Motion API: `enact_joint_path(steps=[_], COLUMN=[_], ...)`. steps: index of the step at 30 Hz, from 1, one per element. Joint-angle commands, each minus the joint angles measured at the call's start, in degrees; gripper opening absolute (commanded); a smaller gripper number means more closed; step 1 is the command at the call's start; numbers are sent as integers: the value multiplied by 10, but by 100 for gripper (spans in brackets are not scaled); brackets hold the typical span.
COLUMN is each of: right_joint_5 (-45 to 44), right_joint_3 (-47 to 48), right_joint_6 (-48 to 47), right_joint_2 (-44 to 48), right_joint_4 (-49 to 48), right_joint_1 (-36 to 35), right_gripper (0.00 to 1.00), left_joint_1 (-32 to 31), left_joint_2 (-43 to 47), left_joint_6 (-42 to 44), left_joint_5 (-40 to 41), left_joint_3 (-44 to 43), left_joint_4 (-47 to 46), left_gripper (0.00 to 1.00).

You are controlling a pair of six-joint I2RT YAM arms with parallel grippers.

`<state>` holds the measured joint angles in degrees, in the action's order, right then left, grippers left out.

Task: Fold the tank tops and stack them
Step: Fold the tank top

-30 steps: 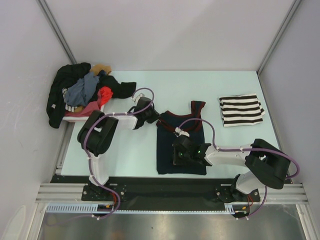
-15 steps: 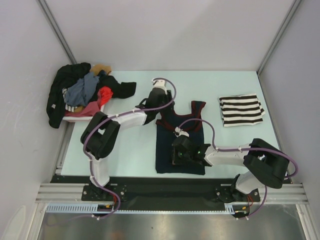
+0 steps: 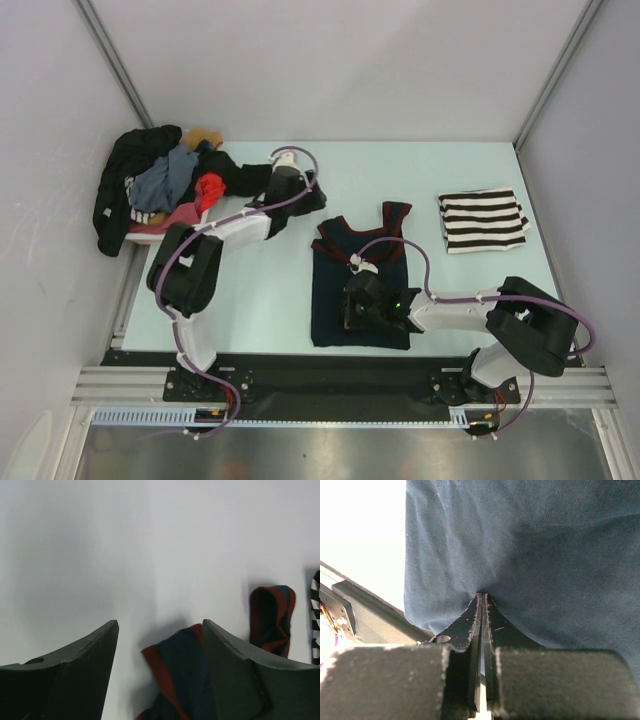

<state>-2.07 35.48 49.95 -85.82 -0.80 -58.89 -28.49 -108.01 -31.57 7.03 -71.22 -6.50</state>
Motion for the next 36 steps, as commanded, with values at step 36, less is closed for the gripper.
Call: enact_joint_path(steps=[36], right_joint_5=[15], right_joint_3=[-24], right_joint_6=[-17], right_joint_2=[-50], right_joint_4=[26], right_joint_1=[-7], right_gripper=[0], left_joint_1=[56], left_joint_2=[-41], left_joint_6=[-349], left_joint_5=[-318], left_joint_3=[251], left_joint_4=[-294], left_gripper=[81])
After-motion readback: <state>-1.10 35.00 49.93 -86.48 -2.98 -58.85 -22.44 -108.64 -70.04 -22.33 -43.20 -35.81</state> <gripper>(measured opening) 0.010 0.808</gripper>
